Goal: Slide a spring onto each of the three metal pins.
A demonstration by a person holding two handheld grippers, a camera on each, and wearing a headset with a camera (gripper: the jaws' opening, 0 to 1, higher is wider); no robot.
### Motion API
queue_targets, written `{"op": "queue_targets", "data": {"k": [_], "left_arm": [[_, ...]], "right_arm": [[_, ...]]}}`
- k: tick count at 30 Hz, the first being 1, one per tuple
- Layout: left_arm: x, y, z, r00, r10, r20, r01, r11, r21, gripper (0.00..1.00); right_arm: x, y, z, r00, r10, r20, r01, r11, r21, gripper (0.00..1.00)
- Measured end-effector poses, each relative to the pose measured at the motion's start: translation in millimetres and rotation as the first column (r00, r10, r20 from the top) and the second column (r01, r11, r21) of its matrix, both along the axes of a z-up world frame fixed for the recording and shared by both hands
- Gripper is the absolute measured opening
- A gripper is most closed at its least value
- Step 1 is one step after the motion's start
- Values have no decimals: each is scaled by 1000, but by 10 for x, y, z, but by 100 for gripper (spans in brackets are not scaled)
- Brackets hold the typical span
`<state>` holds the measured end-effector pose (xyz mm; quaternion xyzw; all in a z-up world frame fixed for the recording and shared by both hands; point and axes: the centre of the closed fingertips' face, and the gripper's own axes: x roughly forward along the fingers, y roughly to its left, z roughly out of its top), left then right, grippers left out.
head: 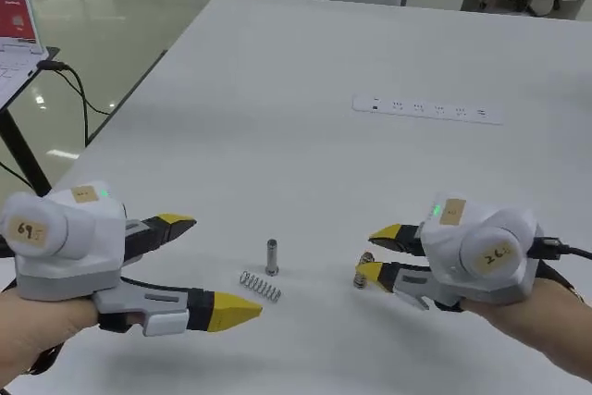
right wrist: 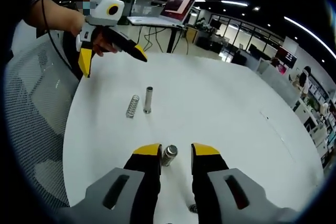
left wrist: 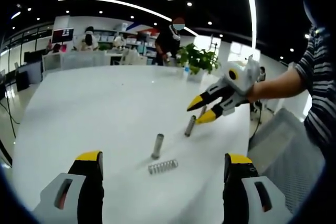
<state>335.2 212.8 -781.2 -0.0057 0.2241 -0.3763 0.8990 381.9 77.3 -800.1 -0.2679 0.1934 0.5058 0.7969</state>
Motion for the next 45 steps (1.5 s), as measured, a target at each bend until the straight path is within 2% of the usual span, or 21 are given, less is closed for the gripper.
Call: {"op": "queue_targets", "data": {"k": [2,4,6,9,14,21,27,30,33,39,45], "left_arm": [[-8,2,-13,1000,-2,-5,2,1000,1,93],[-12,1,-20,1000,-3,-5,3,1000,4,93],[-13,-4,-18,1000,-1,-6,1,1000,-1,93],[-21,-21,-14,1000,-4,-7,4,1000,-3,93],[-15,-37,12,1000,-7,-4,7,1000,-6,93],[-16,-7,35,1000,-4,-1,4,1000,-1,93],[-29,2,38,1000,-4,-1,4,1000,0,93],[-27,0,55,1000,-1,-3,1,1000,-8,93],[-22,-14,111,1000,1,9,-1,1000,-24,93],[-26,-15,98,1000,-2,6,3,1000,-19,93],[-57,-8,64,1000,-3,-3,3,1000,-16,93]], "right_arm": [[18,-51,60,1000,-17,-2,17,1000,18,20],[26,-86,118,998,-46,-30,48,997,59,20],[39,-140,181,997,-64,-35,67,994,82,19],[12,-206,188,998,-63,-22,64,996,60,15],[-18,-343,212,994,-98,-37,101,992,80,17],[-78,-436,270,990,-129,-60,136,984,115,17],[-136,-488,221,990,-130,-53,134,987,88,17],[-187,-499,190,990,-129,-61,133,988,82,18],[-242,-515,160,991,-121,-64,126,989,76,18],[-304,-546,85,988,-131,-78,135,989,53,18],[-432,-456,56,989,-111,-96,117,991,59,17]]}}
